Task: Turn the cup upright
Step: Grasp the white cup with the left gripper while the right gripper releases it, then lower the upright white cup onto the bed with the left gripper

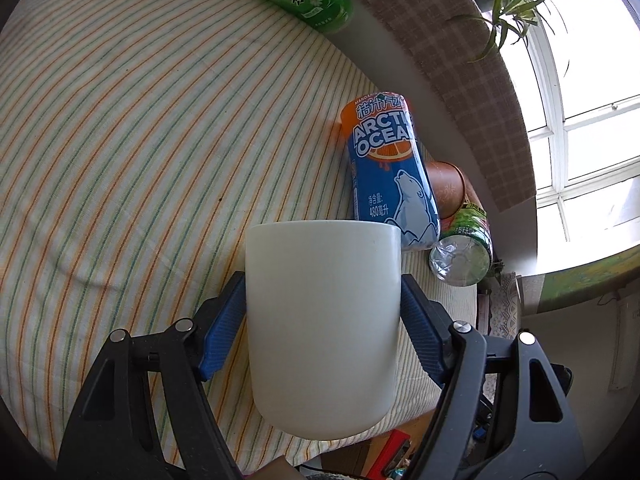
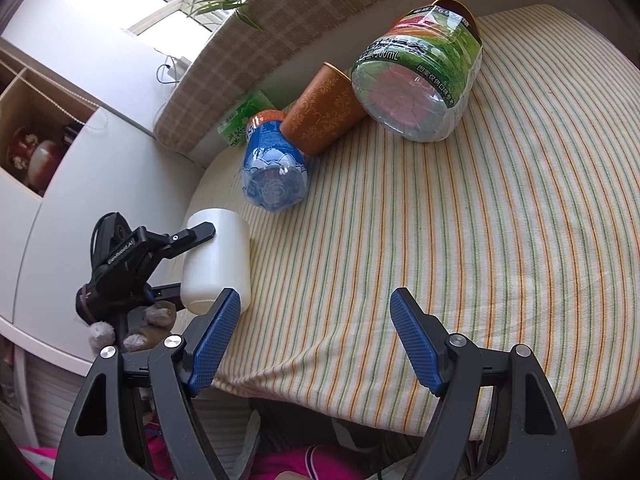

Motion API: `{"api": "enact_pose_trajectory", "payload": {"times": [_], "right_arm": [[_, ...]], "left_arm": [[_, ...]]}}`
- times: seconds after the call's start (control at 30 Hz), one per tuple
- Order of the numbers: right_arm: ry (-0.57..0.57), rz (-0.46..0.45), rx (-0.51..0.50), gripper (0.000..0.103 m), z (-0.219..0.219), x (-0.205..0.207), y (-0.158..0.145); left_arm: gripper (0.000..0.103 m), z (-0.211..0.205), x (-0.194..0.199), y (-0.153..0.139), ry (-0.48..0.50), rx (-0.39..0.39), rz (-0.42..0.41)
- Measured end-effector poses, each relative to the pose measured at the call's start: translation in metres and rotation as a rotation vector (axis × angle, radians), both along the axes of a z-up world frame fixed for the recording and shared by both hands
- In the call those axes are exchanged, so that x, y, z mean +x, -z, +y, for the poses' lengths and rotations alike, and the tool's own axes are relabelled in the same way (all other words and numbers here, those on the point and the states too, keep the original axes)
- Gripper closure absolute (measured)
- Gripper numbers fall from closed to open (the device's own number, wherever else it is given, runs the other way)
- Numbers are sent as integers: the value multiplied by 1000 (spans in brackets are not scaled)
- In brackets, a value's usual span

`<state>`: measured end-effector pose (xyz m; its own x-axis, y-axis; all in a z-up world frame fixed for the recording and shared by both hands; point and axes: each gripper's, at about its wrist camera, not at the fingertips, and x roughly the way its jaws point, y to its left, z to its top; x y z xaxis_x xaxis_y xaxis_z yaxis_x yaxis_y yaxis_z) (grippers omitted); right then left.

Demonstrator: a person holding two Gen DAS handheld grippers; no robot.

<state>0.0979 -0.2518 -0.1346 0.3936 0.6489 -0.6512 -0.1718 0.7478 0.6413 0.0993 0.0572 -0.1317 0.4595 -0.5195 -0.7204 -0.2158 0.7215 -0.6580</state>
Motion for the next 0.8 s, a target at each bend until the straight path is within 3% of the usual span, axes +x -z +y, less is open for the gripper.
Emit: {"api": "enact_pose_trajectory", "payload": {"times": [0.27, 0.8], "right_arm": [[2, -1, -6, 26, 2, -1, -2], [12, 6, -8, 26, 0, -3, 1]], "left_arm": [[27, -20, -9, -19, 47, 154, -91], [27, -47, -30, -49, 97, 323, -235]]}}
